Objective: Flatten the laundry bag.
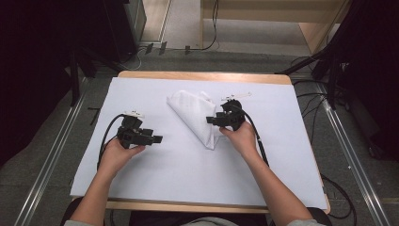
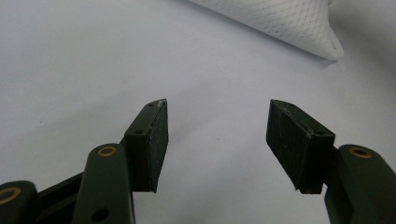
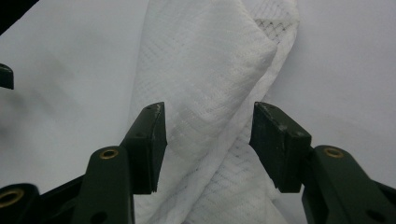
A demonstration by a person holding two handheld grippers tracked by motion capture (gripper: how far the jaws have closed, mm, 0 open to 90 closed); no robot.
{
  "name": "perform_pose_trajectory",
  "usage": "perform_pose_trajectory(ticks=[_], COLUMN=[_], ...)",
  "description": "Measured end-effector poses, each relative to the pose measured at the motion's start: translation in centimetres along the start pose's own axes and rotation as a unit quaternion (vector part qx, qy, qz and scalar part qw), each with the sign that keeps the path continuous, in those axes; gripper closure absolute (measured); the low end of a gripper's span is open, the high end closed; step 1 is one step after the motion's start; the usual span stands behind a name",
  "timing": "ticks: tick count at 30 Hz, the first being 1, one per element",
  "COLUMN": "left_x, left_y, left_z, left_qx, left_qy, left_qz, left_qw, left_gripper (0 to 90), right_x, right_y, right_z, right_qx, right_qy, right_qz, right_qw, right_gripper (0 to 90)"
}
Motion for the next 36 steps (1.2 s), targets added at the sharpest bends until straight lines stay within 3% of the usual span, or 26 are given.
perform_pose_trajectory(ticks=[4, 6, 9, 12, 17, 25, 36], left_x=[-0.4, -0.6, -0.8, -0.9, -1.2, -1.5, -2.2], left_y=[0.3, 0.5, 0.7, 0.8, 1.0, 1.8, 2.8], left_z=[-0.3, -0.5, -0.6, -0.6, -0.4, -0.3, -0.3], left_qx=[-0.003, -0.01, -0.012, -0.012, -0.012, -0.015, -0.031], left_qy=[0.0, -0.004, -0.007, -0.007, -0.007, -0.008, -0.021], left_qz=[0.007, 0.013, 0.014, 0.015, 0.019, 0.03, 0.038], left_qw=[1.0, 0.9999, 0.9998, 0.9998, 0.9997, 0.9994, 0.9986], left_gripper=[40.1, 40.2, 40.3, 40.5, 41.2, 41.3, 41.1], right_x=[0.8, 1.4, 1.8, 1.7, 0.9, 0.3, 1.5], right_y=[0.0, 0.1, 0.2, 0.6, 1.6, 4.3, 7.5], right_z=[0.2, 0.1, -0.4, -0.4, 0.2, 0.8, -0.4], right_qx=[0.004, 0.002, -0.012, -0.024, -0.051, -0.074, -0.1], right_qy=[0.003, 0.007, 0.024, 0.024, 0.007, -0.016, 0.005], right_qz=[0.002, 0.012, 0.019, 0.019, 0.012, 0.035, 0.068], right_qw=[1.0, 0.9999, 0.9995, 0.9993, 0.9986, 0.9965, 0.9927], right_gripper=[47.6, 68.6, 85.6, 89.4, 89.2, 87.5, 86.3])
Point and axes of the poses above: each handheld gripper's, and its own axes: x roughly forward along the jaws, z roughly out of its top, y roughly to its left, the point moved 8 cm from there along x, roughly forward along the jaws, and after that the axes turned 7 degrees about -y, right-handed, at the moved point
